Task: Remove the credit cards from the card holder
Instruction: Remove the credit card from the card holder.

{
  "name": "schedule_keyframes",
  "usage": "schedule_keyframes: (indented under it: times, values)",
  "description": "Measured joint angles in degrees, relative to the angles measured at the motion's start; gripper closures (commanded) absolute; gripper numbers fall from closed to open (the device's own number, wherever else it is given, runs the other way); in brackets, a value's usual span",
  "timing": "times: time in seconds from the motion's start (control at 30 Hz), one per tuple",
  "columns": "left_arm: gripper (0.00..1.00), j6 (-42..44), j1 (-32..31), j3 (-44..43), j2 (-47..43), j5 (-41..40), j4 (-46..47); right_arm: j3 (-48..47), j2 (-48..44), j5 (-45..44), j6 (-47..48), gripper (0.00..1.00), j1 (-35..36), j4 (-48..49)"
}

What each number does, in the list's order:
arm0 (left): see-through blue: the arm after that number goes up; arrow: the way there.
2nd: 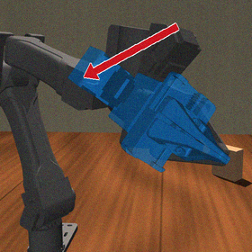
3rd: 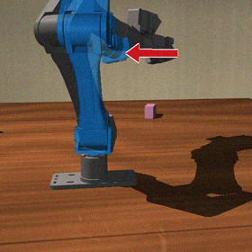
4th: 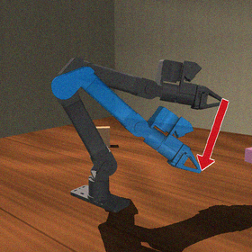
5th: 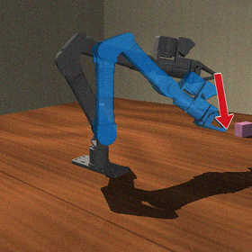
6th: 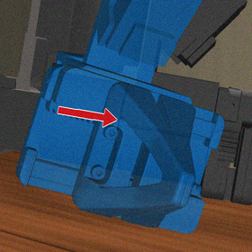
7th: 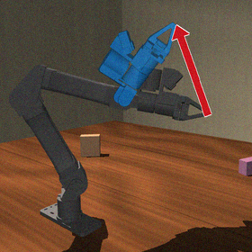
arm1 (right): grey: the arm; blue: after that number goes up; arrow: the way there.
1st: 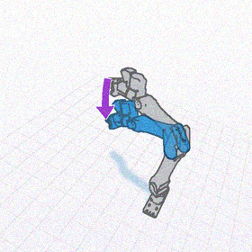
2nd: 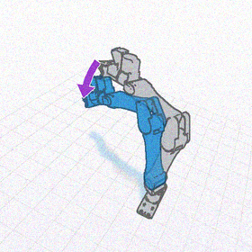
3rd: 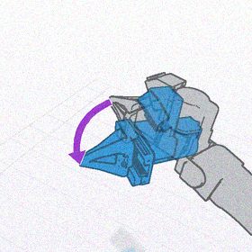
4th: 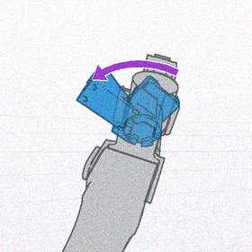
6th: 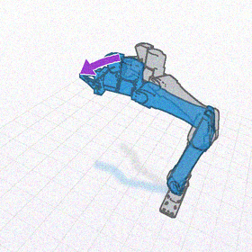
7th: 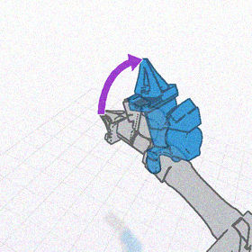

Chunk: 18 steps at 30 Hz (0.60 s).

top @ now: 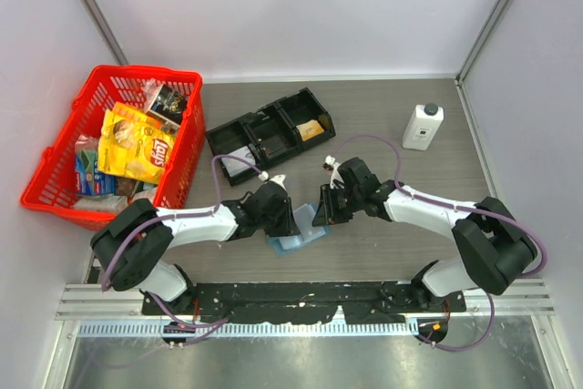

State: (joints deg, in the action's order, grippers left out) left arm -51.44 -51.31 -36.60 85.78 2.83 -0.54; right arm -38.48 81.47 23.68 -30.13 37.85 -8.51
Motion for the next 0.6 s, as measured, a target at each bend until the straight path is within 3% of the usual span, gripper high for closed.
schedule_keyframes:
  times: [0.13, 0.33, 0.6]
  values:
    - [0.81, 0.92, 0.0, -0.33, 0.22, 0.09, -0.33, -3.45, 0.46, 0.02, 1.64, 0.81, 0.09, -2.14]
    - [0.81, 2.14, -0.02, -1.07, 0.85, 0.61, -0.61, -4.63, 0.66, 0.5, 3.91, 0.8, 0.09, -2.12]
    - [0.8, 2.95, -0.2, -1.88, 0.66, 0.13, -2.54, -3.85, 0.63, -2.4, 5.92, 0.68, 0.2, -2.64]
